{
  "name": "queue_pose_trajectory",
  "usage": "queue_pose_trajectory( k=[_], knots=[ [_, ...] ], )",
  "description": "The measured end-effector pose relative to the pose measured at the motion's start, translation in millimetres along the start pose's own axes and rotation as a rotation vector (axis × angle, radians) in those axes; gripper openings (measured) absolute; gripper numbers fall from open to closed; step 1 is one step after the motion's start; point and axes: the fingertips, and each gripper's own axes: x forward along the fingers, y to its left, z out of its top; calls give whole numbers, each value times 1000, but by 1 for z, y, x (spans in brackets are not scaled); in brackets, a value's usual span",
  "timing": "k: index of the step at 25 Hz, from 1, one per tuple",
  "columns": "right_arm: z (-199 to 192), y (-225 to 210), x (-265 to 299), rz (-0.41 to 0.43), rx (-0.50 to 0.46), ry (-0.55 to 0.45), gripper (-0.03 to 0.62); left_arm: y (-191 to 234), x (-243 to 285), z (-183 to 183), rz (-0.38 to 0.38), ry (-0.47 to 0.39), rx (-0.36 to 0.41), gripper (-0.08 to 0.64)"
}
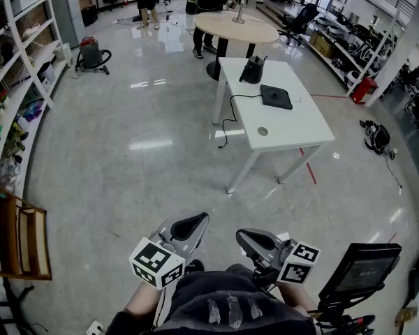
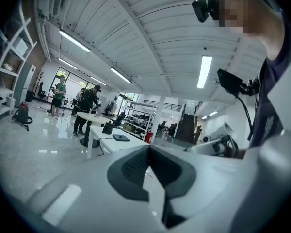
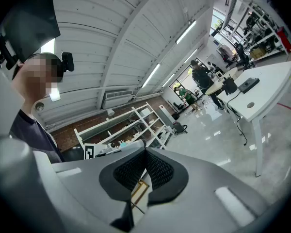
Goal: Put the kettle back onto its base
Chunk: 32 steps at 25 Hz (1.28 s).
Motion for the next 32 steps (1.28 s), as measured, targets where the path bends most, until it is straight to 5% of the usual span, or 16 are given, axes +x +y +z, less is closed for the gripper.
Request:
queue_pose_trajectory(
  k=[16,32],
  knots=[
    [34,-43,31,25,30,-28,-2,32,39,18,7,23,26,2],
    [129,-201,-65,34,165,-187,-2,-23,241,41,-82,155,153,2]
  ],
)
